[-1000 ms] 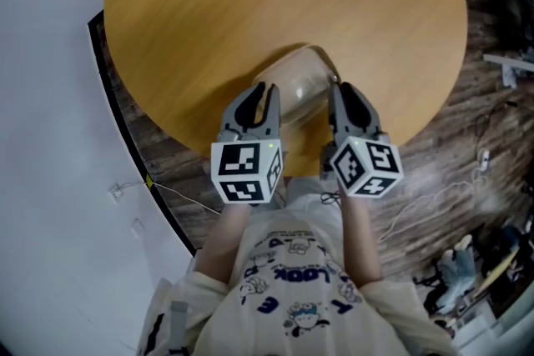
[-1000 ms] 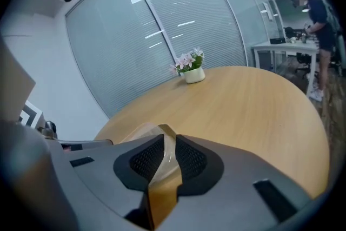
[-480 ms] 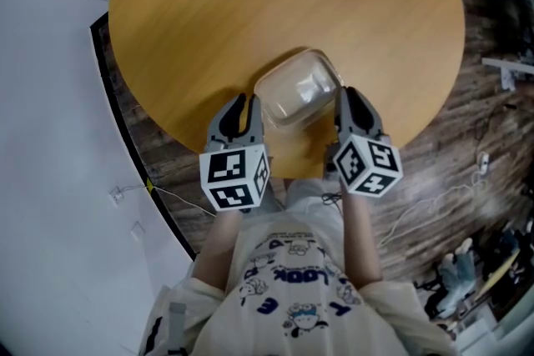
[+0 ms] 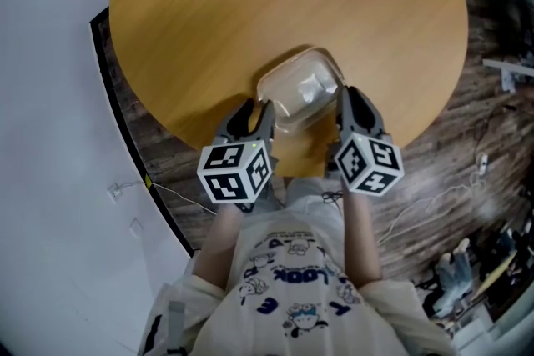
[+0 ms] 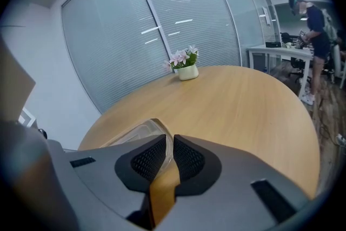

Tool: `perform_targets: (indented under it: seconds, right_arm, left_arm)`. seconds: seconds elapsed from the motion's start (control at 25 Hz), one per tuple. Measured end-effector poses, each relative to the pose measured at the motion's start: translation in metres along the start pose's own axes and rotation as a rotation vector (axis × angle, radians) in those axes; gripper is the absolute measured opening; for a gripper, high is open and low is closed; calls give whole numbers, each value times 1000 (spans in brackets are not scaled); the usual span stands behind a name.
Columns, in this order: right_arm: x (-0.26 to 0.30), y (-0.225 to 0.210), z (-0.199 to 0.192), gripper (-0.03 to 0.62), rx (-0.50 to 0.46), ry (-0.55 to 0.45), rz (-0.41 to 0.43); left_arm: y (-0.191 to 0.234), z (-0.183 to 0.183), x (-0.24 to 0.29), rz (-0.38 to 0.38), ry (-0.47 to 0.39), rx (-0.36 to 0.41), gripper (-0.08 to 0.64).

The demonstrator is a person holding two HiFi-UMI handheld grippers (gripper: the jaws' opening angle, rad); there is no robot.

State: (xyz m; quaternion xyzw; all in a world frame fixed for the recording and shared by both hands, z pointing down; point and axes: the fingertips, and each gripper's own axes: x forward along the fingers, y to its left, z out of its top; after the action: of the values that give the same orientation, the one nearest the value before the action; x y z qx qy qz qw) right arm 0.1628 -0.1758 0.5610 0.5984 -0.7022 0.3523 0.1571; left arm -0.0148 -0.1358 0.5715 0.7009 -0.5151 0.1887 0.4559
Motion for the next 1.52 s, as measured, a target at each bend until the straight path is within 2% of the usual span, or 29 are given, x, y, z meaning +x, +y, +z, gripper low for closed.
perform_targets:
  seconds: [0.12,0.4,1.0,1.52]
  right_arm:
    - [-1,-1,0,43,-5,1,1]
    - [-10,8,11,38,-21,-30,13]
    - [-43,36,62,37,-51,-169,30]
    - [-76,69,117,37,-97,-313,38]
  left_arm:
    - [-3,0,1,-5,4,-18,132]
    - [-7,12,-8,-5,-34,5,132]
    - [-24,61,-47,-53,-164,64,132]
    - [-42,114,-92,-88,-311,154,132]
